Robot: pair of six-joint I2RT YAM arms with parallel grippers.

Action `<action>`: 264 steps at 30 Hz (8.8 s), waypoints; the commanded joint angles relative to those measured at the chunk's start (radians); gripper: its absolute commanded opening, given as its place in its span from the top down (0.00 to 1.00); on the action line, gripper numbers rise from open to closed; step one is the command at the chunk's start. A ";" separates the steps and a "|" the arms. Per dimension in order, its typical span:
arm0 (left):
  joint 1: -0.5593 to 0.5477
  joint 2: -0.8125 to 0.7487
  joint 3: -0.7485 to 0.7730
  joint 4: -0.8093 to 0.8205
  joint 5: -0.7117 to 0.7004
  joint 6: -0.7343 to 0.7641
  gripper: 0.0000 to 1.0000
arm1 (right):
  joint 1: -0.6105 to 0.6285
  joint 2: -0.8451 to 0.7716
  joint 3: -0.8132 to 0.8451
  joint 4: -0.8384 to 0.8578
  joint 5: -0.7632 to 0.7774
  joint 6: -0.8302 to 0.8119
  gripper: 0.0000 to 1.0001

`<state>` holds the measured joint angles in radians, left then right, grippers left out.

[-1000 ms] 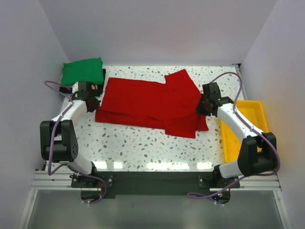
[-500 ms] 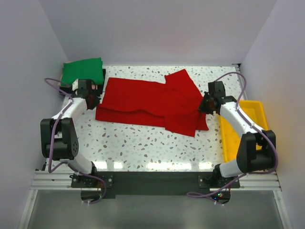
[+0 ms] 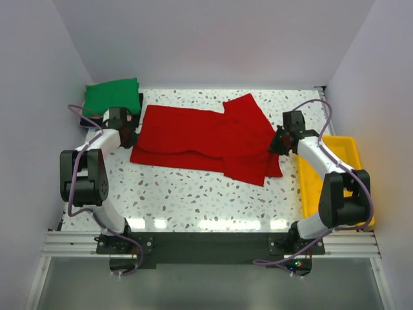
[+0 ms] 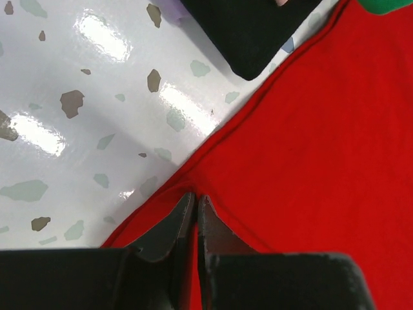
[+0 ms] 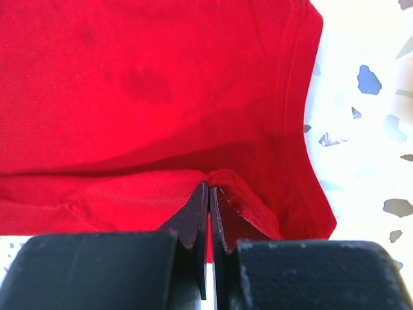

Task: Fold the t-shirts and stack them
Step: Flatten the tshirt out, then fold the tshirt

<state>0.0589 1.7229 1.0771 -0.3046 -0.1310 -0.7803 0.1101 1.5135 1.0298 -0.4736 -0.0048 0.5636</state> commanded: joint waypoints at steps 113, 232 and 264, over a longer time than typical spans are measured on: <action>0.015 -0.019 -0.118 0.148 0.134 -0.046 0.45 | -0.013 0.289 0.331 0.207 -0.193 0.222 1.00; 0.090 -0.650 -0.483 -0.227 -0.113 -0.083 0.93 | -0.058 -0.699 -0.346 -0.368 0.008 0.090 0.80; -0.146 0.222 0.458 -0.073 -0.282 0.234 0.46 | 0.030 0.177 0.387 0.144 -0.052 -0.087 0.46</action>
<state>-0.0860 1.8748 1.4364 -0.3397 -0.3176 -0.5575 0.1390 1.6501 1.3273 -0.3939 -0.0753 0.5125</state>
